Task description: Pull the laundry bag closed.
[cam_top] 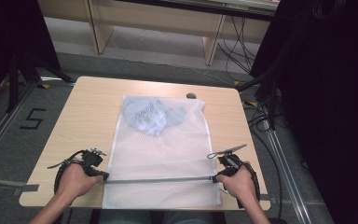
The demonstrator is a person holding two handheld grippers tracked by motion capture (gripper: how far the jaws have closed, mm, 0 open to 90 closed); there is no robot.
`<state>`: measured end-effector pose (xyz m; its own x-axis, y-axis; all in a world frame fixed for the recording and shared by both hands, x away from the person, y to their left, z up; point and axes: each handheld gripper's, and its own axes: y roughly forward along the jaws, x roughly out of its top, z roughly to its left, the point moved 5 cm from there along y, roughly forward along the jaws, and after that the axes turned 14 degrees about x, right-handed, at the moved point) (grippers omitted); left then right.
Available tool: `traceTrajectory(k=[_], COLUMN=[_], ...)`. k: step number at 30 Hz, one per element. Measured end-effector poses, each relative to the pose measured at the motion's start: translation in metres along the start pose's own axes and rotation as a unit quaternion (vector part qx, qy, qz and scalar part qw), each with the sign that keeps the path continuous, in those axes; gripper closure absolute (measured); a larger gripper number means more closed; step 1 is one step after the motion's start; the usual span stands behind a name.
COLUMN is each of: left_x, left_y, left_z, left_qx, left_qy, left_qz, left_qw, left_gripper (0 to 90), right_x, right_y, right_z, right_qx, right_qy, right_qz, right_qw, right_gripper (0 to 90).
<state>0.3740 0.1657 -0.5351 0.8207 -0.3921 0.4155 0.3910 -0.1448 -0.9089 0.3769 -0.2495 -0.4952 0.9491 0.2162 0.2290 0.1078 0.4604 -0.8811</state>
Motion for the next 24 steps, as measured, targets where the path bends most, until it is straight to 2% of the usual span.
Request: traceTrajectory(k=[4,5,7,8,10,11,12,13,15,16,18,20,21,22,24], left_x=[-0.0001,-0.0001,-0.0001,0.0002,-0.0002,-0.0004,-0.0003,0.0000,0.0000,-0.0001,-0.0002,-0.0006,-0.0003,-0.0003,-0.0010], left_y=[0.0000,0.0000,-0.0001,0.0001,-0.0001,-0.0002,-0.0002,0.0001,0.0000,-0.0001,-0.0003,-0.0006,0.0001,0.0004,-0.0003], left_z=[-0.0003,-0.0005,-0.0009,0.0002,-0.0010,-0.0016,-0.0005,0.0000,-0.0003,-0.0001,0.0006,0.0014,0.0005,0.0004,0.0012], left_qx=[0.000,0.000,0.000,0.001,-0.001,-0.001,-0.001,0.000,0.000,-0.001,0.001,-0.002,-0.002,-0.002,-0.007], left_qy=[-0.002,-0.003,-0.005,0.003,-0.006,-0.010,-0.004,0.000,-0.001,0.000,0.001,0.007,-0.003,-0.006,-0.001], left_qz=[0.000,0.000,0.001,-0.001,0.001,0.002,0.001,-0.001,0.000,0.001,0.001,0.003,-0.001,-0.003,0.002], left_qw=[1.0000,1.0000,1.0000,1.0000,1.0000,1.0000,1.0000,1.0000,1.0000,1.0000,1.0000,1.0000,1.0000,1.0000,1.0000], left_gripper=[90.0,90.0,89.9,89.9,89.9,90.0,89.9,89.9,89.9,90.0,89.9,89.9,89.9,89.9,89.8], right_x=[0.0002,0.0017,0.0013,0.0013,0.0014,-0.0006,-0.0005,0.0004,0.0010,-0.0007,0.0000,0.0005,0.0014,0.0015,0.0003], right_y=[0.0003,0.0010,0.0008,0.0007,0.0008,0.0006,0.0007,0.0009,0.0024,0.0011,0.0015,0.0023,0.0028,0.0033,0.0023], right_z=[-0.0012,-0.0043,-0.0035,-0.0036,-0.0039,0.0006,0.0008,-0.0034,-0.0028,0.0008,-0.0047,-0.0066,-0.0081,-0.0080,-0.0085], right_qx=[0.001,0.004,0.002,0.002,0.003,0.004,0.005,-0.003,0.009,0.013,0.008,0.014,0.021,0.024,0.024], right_qy=[0.000,-0.025,-0.016,-0.017,-0.016,0.024,0.027,0.006,0.002,0.026,0.001,-0.008,-0.024,-0.019,-0.004], right_qz=[-0.001,-0.006,-0.007,-0.006,-0.006,0.002,0.001,-0.002,-0.010,0.006,0.005,0.003,-0.001,-0.005,0.007], right_qw=[1.0000,0.9997,0.9998,0.9998,0.9999,0.9997,0.9996,1.0000,0.9999,0.9996,1.0000,0.9999,0.9995,0.9995,0.9997], right_gripper=[86.9,86.9,86.9,86.9,86.9,86.9,86.9,86.9,86.9,86.8,86.8,86.6,86.6,86.5,85.5])
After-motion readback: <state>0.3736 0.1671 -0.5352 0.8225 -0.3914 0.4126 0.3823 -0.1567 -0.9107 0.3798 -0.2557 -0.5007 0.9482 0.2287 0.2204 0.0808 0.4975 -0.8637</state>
